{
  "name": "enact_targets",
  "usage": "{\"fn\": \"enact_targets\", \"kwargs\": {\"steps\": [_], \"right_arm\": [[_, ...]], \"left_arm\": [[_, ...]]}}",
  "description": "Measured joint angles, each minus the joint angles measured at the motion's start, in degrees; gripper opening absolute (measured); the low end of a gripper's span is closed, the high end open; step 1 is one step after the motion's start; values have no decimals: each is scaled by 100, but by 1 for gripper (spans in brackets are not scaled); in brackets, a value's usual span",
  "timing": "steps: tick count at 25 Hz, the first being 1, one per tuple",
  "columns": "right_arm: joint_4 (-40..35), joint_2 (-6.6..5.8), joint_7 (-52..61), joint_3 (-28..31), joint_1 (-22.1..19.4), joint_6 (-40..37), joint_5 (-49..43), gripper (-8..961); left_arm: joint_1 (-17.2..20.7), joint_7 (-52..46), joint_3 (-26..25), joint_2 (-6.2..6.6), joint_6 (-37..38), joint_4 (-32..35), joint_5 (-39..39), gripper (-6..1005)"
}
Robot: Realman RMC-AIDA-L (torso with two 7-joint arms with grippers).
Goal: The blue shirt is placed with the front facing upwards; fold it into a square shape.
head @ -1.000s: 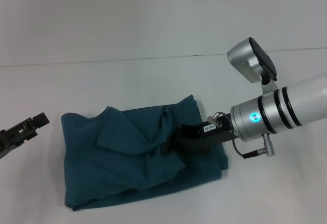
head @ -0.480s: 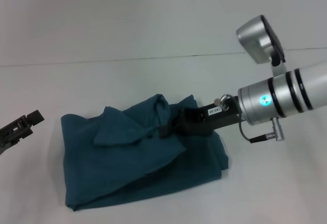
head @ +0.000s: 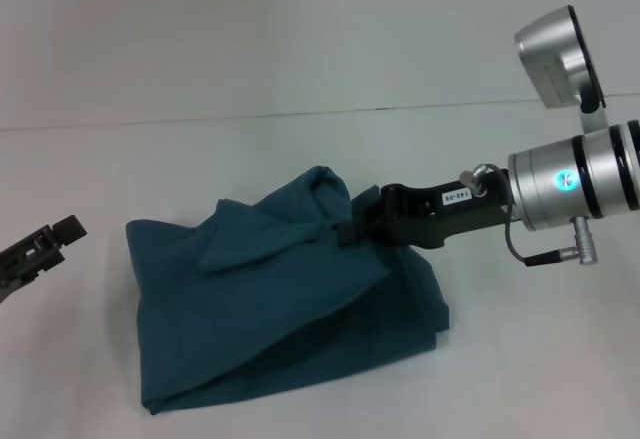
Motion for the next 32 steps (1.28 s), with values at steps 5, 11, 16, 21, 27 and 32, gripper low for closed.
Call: {"fn": "enact_targets", "kwargs": {"steps": [5, 11, 16, 21, 27, 32], "right_arm": [[-7, -48, 8, 0, -108, -130, -31, 97], [187, -152, 8, 16, -244, -37, -317, 107], [371, -201, -16, -6, -252, 112, -451, 116], [406, -184, 4, -8, -254, 236, -709, 124], [583, -190, 14, -14, -186, 473, -942, 134], [646, -211, 31, -33, -177, 580, -951, 143]], "left_arm": [[0, -6, 0, -4, 0, 0, 0, 949], [-5, -5, 0, -13, 0, -18, 0, 949], [-27, 4, 0, -8, -1, -53, 1, 949], [-28, 19, 0, -15, -8, -58, 1, 949], [-6, 26, 0, -21, -9, -62, 1, 949], [0, 34, 0, -23, -10, -62, 1, 949]]}}
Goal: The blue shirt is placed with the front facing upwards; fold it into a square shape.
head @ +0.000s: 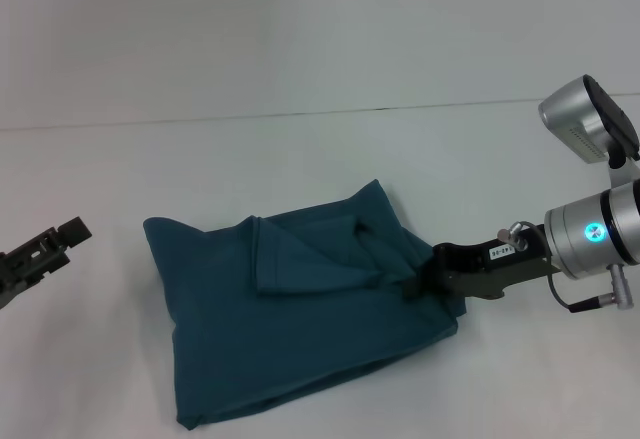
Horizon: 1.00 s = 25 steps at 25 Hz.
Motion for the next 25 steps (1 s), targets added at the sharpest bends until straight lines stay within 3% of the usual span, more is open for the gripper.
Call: {"fn": "enact_targets", "kwargs": {"steps": [12, 17, 25], "right_arm": [[-74, -83, 263, 55, -13, 148, -217, 163], [-159, -96, 222, 115, 15, 120, -208, 268], [-1069, -157, -165, 171, -222, -39, 10, 436]], "left_arm": [[-16, 2, 0, 0, -9, -32, 0, 949], [-18, 2, 0, 4, -9, -49, 0, 949], [7, -1, -24, 18, -8, -53, -134, 949]]}}
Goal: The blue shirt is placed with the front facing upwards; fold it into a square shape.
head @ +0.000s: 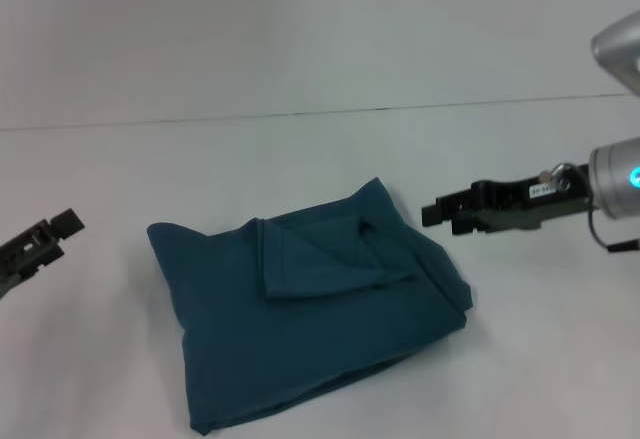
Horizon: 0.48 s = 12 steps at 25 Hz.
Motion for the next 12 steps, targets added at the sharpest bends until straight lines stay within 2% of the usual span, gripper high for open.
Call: {"fn": "enact_targets", "kwargs": {"steps": [6, 7, 10, 12], "right_arm": [[-61, -268, -971, 120, 315, -593, 178, 654], [-62, -293, -1112, 105, 405, -722, 122, 663], [-66, -313, -1410, 22, 698, -1012, -182, 689], [-66, -274, -1486, -147, 909, -1105, -528, 706]], "left_arm": [[6, -128, -68, 33, 35, 18, -65, 949], [7, -159, -98, 35, 46, 22, -67, 949], [20, -214, -233, 38, 61, 23, -74, 949], [35, -279, -375, 44, 68, 22, -79, 949]]}}
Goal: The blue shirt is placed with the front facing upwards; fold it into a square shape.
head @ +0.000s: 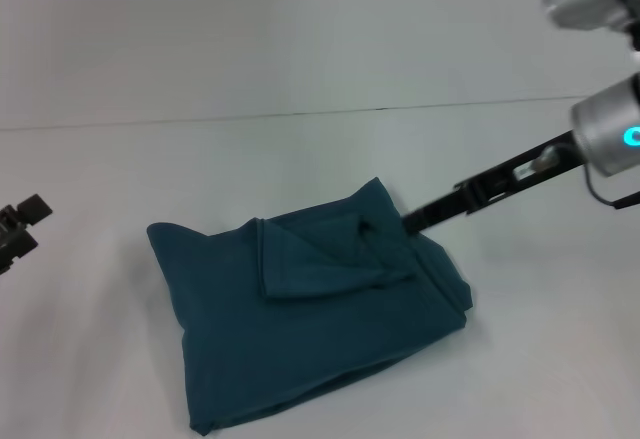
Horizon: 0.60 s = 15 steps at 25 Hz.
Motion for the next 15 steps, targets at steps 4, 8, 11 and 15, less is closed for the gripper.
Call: {"fn": "enact_targets", "kwargs": {"steps": [4, 8, 11, 15], "right_arm": [[-5, 302, -65, -516, 427, 175, -783, 704], [-14, 732, -249, -759, 745, 519, -1396, 702], [10, 840, -305, -1171, 851, 876, -1350, 701], [28, 849, -356, -1835, 832, 1376, -764, 699]], "left_arm": [[23, -86, -109, 8, 16, 1, -39, 949], [31, -87, -118, 9, 20, -21, -60, 949], [30, -88, -112, 10, 20, -35, -61, 949], [31, -88, -117, 9, 2, -44, -68, 949]]}}
